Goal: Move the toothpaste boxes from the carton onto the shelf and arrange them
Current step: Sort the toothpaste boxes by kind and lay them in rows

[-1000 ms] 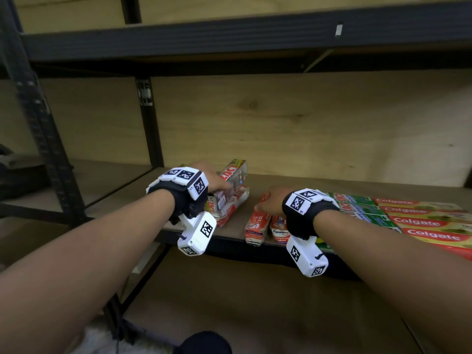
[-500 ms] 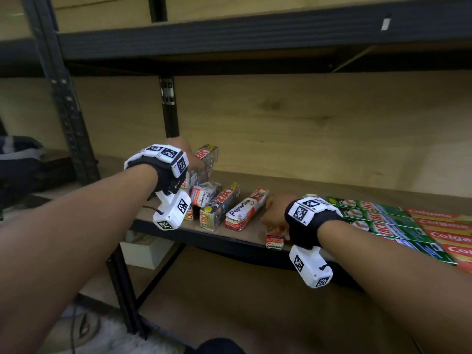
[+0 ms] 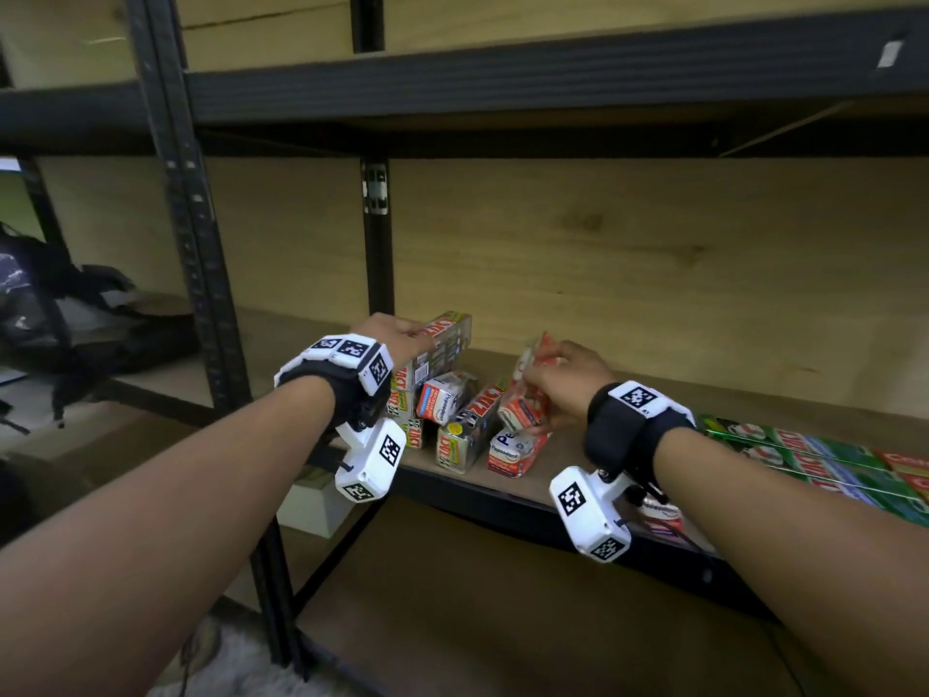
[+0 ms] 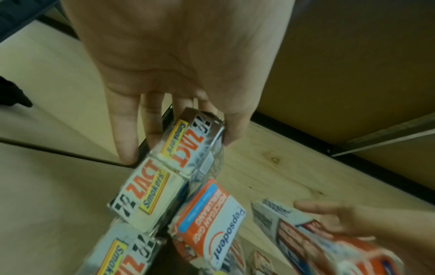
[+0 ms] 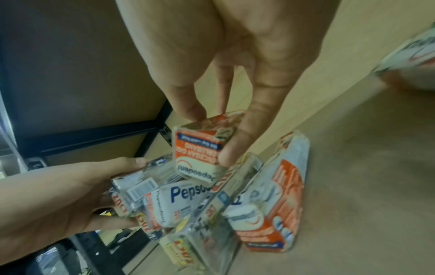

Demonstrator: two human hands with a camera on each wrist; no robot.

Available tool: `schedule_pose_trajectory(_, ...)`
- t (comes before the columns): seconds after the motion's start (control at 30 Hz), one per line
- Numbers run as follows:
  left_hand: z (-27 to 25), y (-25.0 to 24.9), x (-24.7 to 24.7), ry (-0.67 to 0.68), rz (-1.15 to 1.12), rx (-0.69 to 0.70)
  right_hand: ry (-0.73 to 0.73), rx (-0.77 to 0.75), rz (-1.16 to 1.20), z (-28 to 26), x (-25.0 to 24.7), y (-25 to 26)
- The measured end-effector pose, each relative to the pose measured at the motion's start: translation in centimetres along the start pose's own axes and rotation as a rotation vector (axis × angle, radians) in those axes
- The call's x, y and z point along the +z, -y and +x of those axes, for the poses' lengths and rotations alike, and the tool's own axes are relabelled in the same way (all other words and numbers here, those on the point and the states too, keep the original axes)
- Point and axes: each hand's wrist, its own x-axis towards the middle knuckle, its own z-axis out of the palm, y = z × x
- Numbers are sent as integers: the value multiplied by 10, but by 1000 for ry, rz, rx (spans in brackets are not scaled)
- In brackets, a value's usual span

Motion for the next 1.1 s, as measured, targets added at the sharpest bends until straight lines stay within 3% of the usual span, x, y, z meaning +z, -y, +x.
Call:
schedule_pose_trajectory(0.23, 8, 17, 12, -30, -96, 32, 118, 17, 23, 5, 60, 10)
schedule_pose_trajectory(0.37, 16, 21, 17, -42, -13, 55, 113, -132, -433, 19, 67, 2)
schedule_pose_trajectory(0.53, 13, 21, 19, -61, 47, 105, 182, -153, -586, 22, 46, 5)
schedule_pose_trajectory(0.7, 8, 5, 17, -99, 140, 218, 208, -153, -579, 7, 22, 3)
schedule_pose_trajectory(0.9, -13, -19, 17, -29, 293, 295, 160, -122, -580, -15, -17, 7)
schedule_pose_trajectory(1.1, -41, -56, 37, 65, 347, 467, 104, -55, -818, -37, -75, 13)
